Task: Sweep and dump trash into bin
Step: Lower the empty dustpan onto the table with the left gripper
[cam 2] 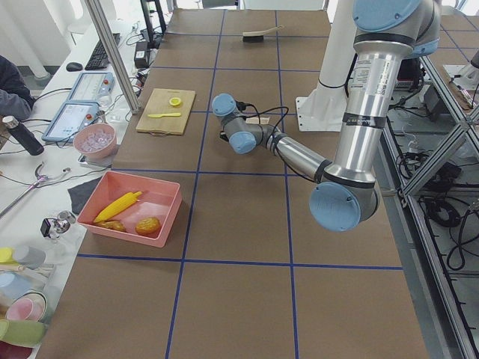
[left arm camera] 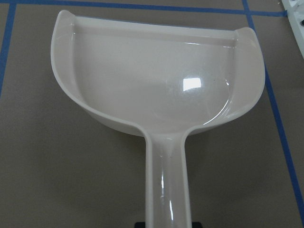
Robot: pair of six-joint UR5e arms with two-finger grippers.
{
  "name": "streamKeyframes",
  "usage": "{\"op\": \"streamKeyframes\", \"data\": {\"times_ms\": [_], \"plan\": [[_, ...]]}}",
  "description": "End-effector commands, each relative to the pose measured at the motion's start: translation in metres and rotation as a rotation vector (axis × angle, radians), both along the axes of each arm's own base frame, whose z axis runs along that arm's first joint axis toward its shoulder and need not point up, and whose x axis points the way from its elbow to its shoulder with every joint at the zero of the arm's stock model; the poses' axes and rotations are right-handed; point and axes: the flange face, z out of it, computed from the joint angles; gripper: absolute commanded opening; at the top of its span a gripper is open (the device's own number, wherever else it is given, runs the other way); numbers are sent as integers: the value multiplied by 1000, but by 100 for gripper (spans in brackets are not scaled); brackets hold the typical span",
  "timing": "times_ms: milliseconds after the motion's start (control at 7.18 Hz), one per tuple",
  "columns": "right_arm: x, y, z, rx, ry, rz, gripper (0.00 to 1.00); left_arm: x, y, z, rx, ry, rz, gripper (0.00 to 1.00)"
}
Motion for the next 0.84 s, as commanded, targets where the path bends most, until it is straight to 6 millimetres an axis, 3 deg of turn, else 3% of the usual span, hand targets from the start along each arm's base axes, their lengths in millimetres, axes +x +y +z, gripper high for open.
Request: {"op": "streamKeyframes", "data": {"times_ms": [0, 418, 557, 696], "plan": [[-5, -5, -5, 28, 11, -21, 100, 12, -14, 5, -15, -4, -6, 1], [-6, -2, 9, 33, 9, -60, 100, 21, -22, 2, 3, 3, 0, 15], [-6, -2, 9, 35, 8, -61, 100, 22, -25, 5, 10, -10, -14, 26], [-6, -1, 10, 28, 4, -58, 100, 23, -28, 1, 18, -17, -35, 66]]}}
